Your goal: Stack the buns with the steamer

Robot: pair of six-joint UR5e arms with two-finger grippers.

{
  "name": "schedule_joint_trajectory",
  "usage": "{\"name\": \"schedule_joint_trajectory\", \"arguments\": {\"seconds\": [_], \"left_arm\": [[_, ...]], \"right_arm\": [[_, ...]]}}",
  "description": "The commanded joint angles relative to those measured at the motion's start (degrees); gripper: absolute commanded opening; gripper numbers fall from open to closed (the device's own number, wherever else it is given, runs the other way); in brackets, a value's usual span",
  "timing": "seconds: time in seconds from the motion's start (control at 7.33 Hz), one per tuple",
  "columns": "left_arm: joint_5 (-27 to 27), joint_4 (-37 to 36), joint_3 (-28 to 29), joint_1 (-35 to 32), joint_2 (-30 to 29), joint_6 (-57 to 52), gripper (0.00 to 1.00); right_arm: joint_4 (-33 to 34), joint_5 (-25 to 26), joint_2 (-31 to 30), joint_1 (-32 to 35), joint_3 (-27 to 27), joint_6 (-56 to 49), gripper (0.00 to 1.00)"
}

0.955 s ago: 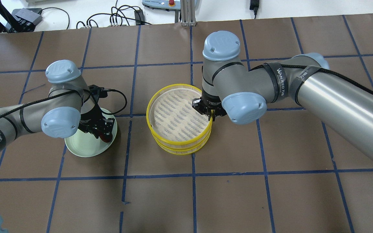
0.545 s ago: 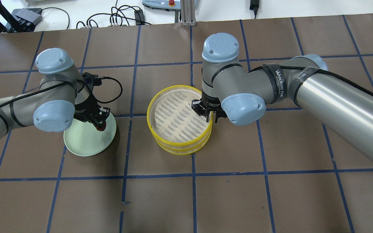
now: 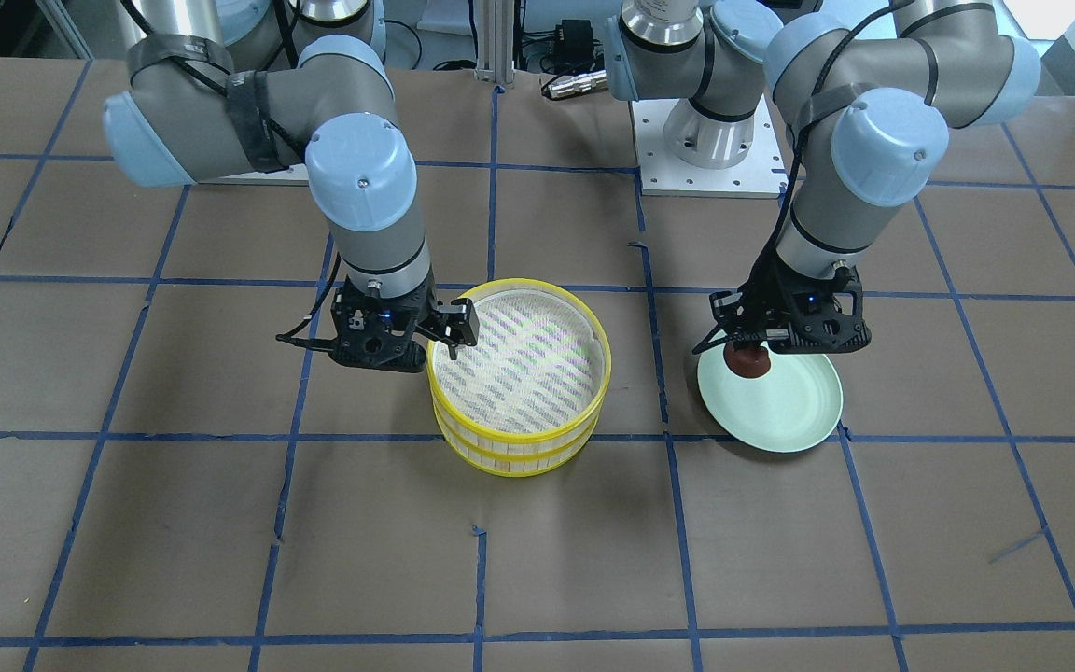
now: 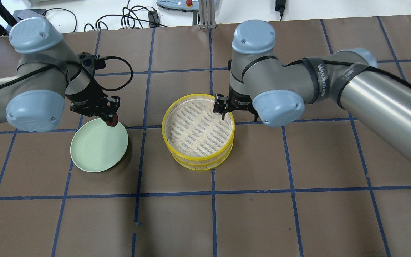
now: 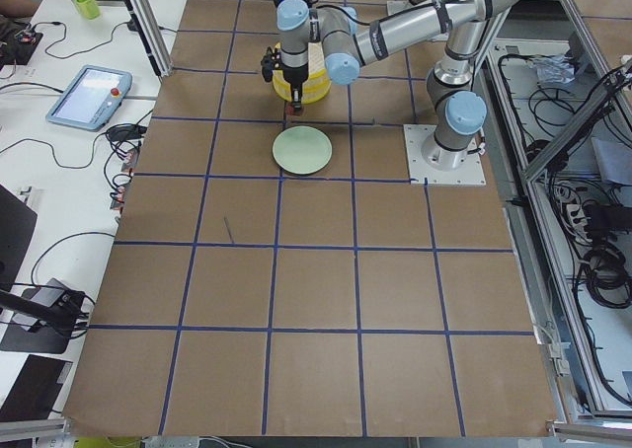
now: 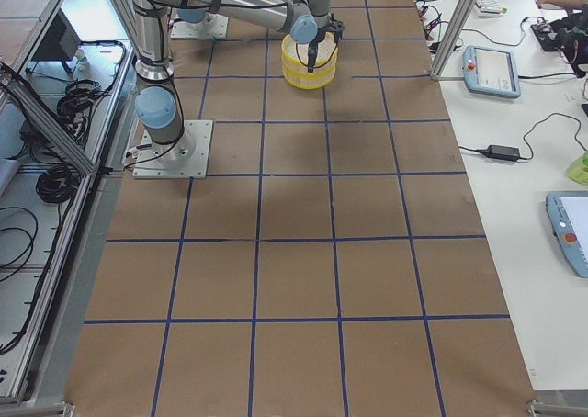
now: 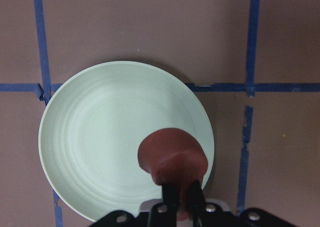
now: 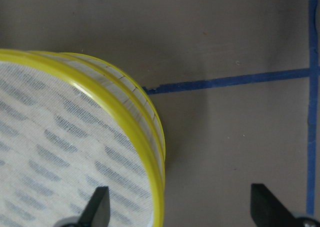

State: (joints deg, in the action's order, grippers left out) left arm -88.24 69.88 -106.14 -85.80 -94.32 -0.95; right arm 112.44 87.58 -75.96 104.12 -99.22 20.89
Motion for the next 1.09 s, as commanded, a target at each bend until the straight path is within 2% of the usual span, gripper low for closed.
{"name": "schedule_joint_trajectory", "arguments": {"seconds": [0.0, 0.14, 0.27, 0.41, 0.55, 0.95], "left_arm": [[5.77, 2.82, 7.07, -9.95, -1.29, 13.79, 0.03], [5.97, 2.29, 7.96, -14.18, -3.83, 18.48, 0.04], [6.06, -2.07, 7.36, -16.57, -6.73, 21.39, 0.08], [5.97, -5.59, 6.83, -17.2, -9.19, 23.08, 0.67], [5.97, -5.8, 6.83, -17.21, -9.83, 23.01, 1.0], [4.49, -5.63, 7.96, -16.51, -9.22, 19.34, 1.0]], "right_arm": [[-14.27, -0.75, -6.45, -7.58, 5.67, -5.47, 1.0], [-22.44, -0.66, -10.66, -9.79, 8.14, -7.08, 1.0], [-27.05, -0.66, -13.05, -11.9, 10.43, -10.14, 1.0], [-27.44, -0.66, -14.73, -12.45, 12.28, -11.04, 1.0], [-27.97, 0.12, -15.44, -12.1, 12.12, -12.0, 1.0], [-27.89, 0.13, -15.62, -11.75, 12.12, -18.75, 1.0]]}}
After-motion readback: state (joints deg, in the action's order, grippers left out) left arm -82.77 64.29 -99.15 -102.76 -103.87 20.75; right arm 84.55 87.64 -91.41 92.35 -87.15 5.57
